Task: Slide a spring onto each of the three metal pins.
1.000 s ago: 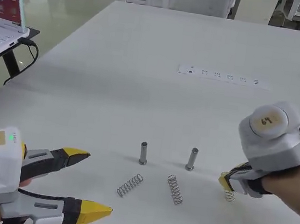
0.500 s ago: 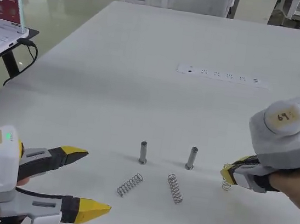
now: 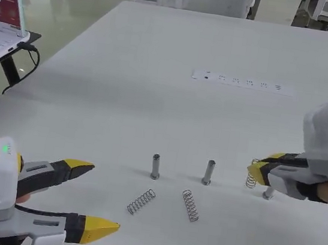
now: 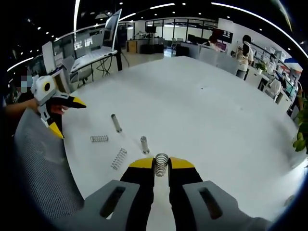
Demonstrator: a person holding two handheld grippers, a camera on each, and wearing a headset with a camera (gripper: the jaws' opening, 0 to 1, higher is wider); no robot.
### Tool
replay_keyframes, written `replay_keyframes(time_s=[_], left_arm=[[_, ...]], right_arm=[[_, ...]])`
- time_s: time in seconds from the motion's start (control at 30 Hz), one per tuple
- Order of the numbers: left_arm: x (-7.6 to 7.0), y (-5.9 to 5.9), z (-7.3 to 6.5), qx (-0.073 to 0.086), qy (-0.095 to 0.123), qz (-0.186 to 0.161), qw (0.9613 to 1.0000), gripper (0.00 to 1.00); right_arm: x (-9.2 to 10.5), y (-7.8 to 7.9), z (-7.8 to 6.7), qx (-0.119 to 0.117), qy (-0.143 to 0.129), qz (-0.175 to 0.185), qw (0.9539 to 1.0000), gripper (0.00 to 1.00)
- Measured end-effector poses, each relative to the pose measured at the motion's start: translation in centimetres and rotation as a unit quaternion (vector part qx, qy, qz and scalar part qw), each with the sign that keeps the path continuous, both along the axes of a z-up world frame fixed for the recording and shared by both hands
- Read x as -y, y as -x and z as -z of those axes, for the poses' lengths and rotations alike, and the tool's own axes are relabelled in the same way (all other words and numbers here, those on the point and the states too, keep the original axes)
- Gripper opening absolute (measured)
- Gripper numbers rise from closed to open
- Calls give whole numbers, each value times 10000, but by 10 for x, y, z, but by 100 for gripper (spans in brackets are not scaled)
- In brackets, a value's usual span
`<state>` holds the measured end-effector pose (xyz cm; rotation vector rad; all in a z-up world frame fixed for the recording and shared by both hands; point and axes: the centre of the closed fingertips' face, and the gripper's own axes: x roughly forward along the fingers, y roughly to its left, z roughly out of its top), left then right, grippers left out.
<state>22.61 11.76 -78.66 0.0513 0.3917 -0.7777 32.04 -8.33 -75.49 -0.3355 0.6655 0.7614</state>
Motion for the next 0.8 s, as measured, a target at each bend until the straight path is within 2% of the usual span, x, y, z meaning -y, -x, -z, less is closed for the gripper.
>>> replay_keyframes(time_s=[0.37, 0.47, 0.6, 0.8], left_arm=[[2, -1, 0, -7, 7, 15, 10000, 68], [3, -1, 0, -3, 9, 21, 10000, 68], [2, 0, 1, -8, 7, 17, 10000, 68], [1, -1, 1, -15, 4, 15, 10000, 68]], right_arm=[[23, -11, -33, 296, -160, 325, 9989, 8], [29, -15, -37, 359, -189, 436, 9982, 8], [38, -21, -39, 404, -204, 558, 9974, 8], [48, -30, -29, 350, -209, 667, 9969, 8]])
